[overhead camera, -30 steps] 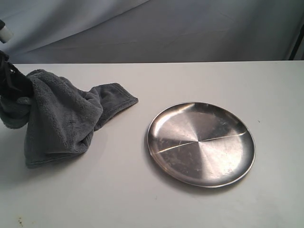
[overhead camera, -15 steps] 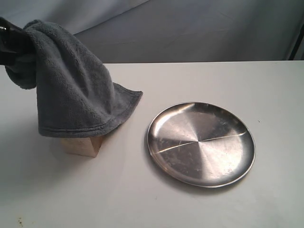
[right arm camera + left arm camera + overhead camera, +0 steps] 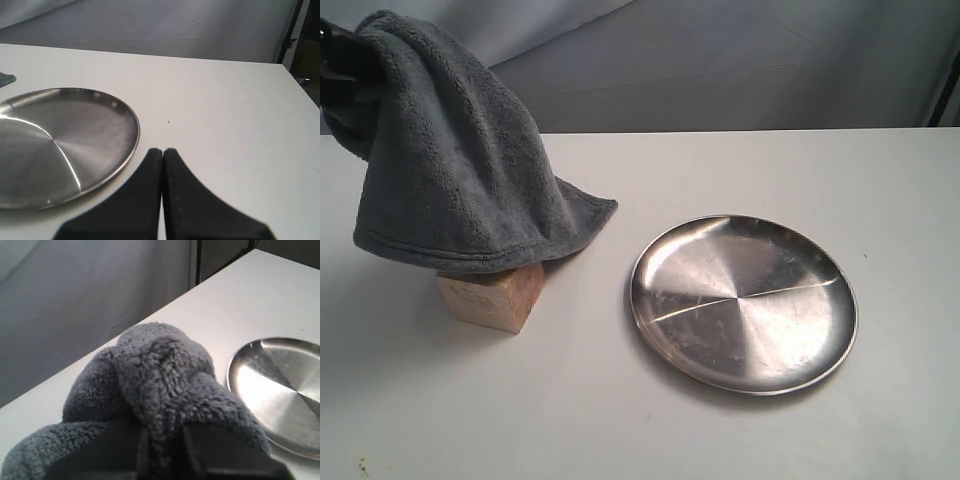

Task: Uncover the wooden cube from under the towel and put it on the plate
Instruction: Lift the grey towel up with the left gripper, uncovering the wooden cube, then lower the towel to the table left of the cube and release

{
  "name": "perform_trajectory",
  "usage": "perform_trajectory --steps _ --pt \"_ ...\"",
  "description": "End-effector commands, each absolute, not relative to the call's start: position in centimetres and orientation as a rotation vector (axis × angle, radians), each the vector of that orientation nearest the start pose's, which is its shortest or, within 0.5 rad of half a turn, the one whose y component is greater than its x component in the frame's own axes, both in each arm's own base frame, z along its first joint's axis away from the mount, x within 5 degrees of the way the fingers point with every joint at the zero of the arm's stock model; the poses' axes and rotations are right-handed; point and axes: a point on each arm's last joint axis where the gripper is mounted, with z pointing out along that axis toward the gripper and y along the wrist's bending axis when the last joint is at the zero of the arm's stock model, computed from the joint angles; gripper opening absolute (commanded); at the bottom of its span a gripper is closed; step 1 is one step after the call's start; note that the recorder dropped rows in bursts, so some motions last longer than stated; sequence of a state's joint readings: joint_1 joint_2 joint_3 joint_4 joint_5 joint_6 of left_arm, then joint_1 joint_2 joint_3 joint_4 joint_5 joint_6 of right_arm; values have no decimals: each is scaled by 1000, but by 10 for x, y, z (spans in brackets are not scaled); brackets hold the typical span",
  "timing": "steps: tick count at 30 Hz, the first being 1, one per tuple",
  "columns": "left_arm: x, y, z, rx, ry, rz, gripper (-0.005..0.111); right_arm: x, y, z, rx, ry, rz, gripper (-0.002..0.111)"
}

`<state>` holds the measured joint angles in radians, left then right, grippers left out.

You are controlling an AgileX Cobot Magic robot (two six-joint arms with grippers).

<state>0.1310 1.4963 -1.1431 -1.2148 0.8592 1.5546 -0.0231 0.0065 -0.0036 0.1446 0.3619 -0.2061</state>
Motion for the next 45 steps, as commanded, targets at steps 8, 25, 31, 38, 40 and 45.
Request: perform_trajectory --steps 8,25,31,38,40,45 --pt "333 -21 351 518 1685 -516 0 53 3 182 -83 1830 -20 0" --pt "344 7 338 527 1805 -51 0 53 3 182 -83 1830 -20 0" --pt "343 14 331 544 1888 49 0 53 3 182 -83 1830 -20 0" --pt "340 20 321 638 1984 170 0 53 3 182 -83 1830 -20 0" --pt "338 22 317 681 2014 198 0 53 3 182 -83 1830 -20 0" --pt "340 27 304 667 2103 233 0 53 3 182 -83 1830 -20 0"
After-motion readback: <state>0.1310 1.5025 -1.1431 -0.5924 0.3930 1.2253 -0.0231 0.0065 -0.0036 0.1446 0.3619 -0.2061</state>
